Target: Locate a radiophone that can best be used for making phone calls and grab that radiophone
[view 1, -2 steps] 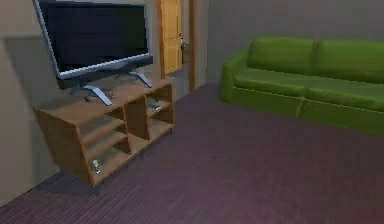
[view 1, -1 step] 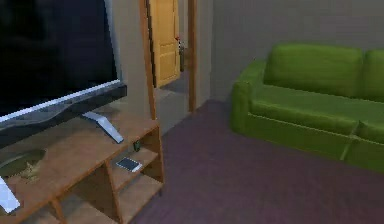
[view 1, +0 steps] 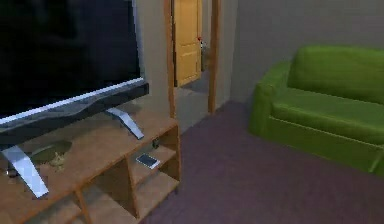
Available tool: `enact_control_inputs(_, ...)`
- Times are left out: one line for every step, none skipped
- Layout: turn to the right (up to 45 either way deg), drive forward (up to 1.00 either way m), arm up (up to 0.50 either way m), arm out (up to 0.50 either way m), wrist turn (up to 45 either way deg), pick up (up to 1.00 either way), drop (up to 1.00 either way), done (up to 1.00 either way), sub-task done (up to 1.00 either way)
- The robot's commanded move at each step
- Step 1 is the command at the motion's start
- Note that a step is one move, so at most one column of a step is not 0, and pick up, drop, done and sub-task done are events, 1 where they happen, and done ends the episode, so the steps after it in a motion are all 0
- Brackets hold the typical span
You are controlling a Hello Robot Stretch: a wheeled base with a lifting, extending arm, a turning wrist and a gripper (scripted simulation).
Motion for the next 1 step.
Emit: enact_control_inputs(0.0, 0.40, 0.00, 0.00, 0.0, 0.00, 0.00, 0.00, 0.00)
